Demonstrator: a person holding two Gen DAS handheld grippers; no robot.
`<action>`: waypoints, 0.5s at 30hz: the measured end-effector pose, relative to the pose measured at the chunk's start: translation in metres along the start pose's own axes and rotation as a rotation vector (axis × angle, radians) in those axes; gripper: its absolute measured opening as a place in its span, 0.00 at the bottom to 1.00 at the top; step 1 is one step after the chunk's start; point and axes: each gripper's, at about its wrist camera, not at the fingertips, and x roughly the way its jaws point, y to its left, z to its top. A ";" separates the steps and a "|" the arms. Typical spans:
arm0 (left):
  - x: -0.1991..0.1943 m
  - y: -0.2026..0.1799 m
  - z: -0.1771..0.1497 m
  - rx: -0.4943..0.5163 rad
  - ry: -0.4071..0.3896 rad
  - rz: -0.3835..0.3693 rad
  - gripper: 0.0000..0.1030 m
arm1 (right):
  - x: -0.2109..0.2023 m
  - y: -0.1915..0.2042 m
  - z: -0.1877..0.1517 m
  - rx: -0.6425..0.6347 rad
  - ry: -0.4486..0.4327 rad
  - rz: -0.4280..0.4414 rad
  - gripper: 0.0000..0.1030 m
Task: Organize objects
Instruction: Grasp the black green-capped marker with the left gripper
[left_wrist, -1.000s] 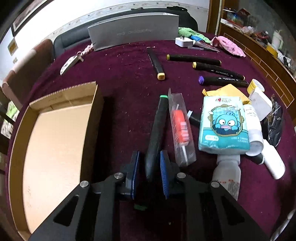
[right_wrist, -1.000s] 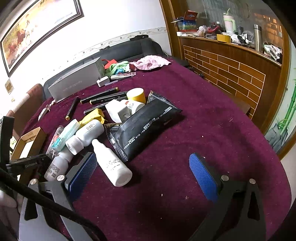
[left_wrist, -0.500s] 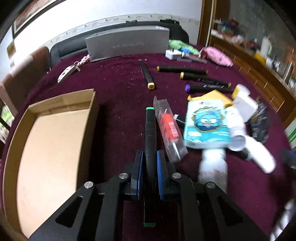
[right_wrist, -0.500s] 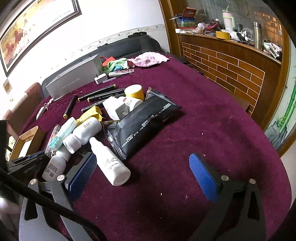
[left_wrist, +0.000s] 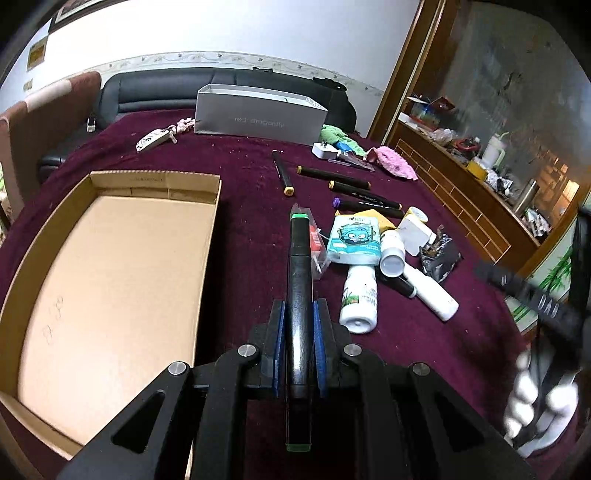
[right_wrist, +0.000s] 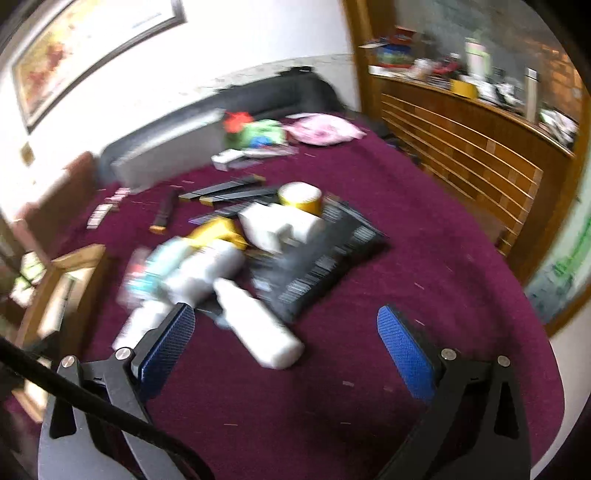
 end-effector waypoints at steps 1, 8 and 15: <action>-0.001 0.000 -0.001 -0.004 -0.004 -0.008 0.11 | 0.000 0.006 0.007 -0.011 0.013 0.038 0.98; -0.022 0.008 -0.011 0.015 -0.055 -0.017 0.11 | 0.053 0.035 0.038 0.045 0.219 0.222 0.90; -0.025 0.027 -0.016 -0.001 -0.059 -0.041 0.11 | 0.105 0.029 0.042 0.177 0.373 0.142 0.56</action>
